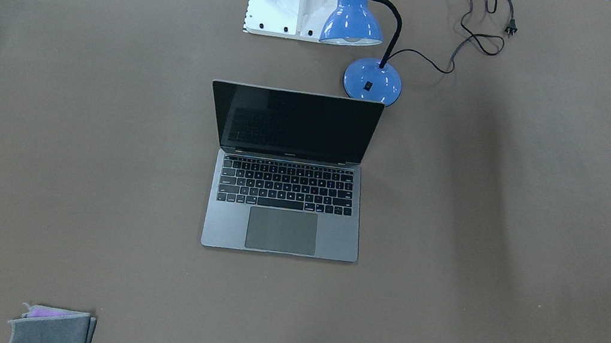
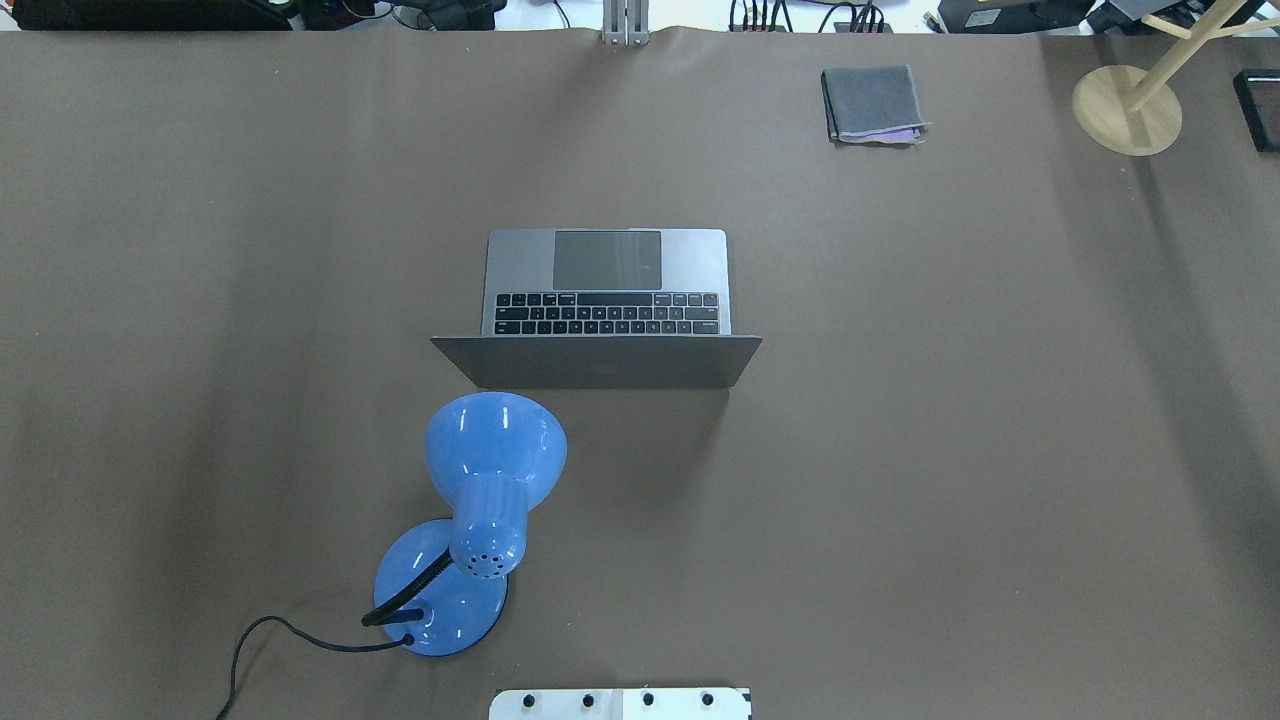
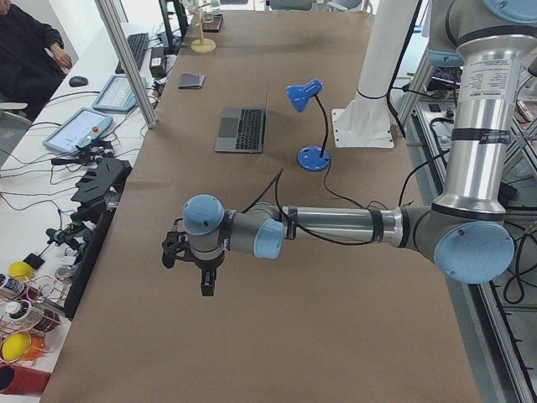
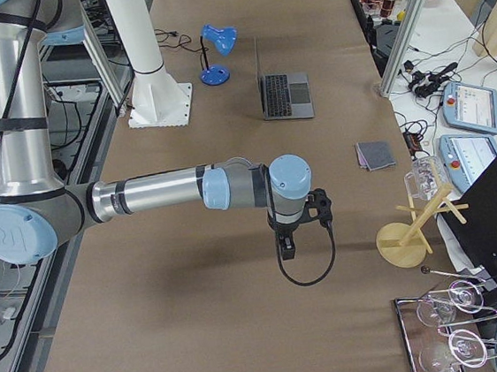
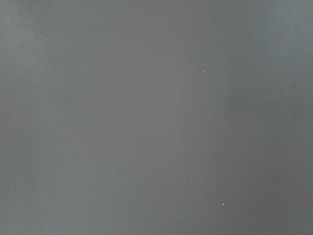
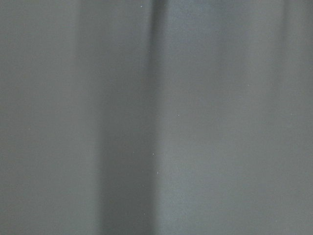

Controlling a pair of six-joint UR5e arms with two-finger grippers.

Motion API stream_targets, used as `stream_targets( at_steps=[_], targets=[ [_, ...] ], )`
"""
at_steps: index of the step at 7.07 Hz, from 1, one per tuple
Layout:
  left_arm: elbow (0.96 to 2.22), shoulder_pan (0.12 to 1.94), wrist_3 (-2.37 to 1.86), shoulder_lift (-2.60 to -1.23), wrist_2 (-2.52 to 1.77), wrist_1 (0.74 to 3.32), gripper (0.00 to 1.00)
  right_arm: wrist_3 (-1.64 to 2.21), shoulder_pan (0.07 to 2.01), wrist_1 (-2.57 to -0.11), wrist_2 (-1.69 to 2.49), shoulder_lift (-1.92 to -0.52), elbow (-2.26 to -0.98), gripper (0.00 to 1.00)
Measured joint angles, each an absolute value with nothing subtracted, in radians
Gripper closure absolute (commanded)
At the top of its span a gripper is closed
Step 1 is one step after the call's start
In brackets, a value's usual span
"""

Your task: Close laptop

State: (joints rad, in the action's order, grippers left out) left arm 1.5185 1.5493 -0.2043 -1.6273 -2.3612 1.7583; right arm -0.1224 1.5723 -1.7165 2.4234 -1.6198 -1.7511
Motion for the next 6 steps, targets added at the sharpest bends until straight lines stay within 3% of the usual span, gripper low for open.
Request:
stream_targets(
  at_steps=[6],
  targets=[
    [1.504,1.546,-0.207,-1.645,-2.360,1.776,0.02,-0.121,1.570,-1.717,2.425,-1.613,-1.753,0.00]
  ],
)
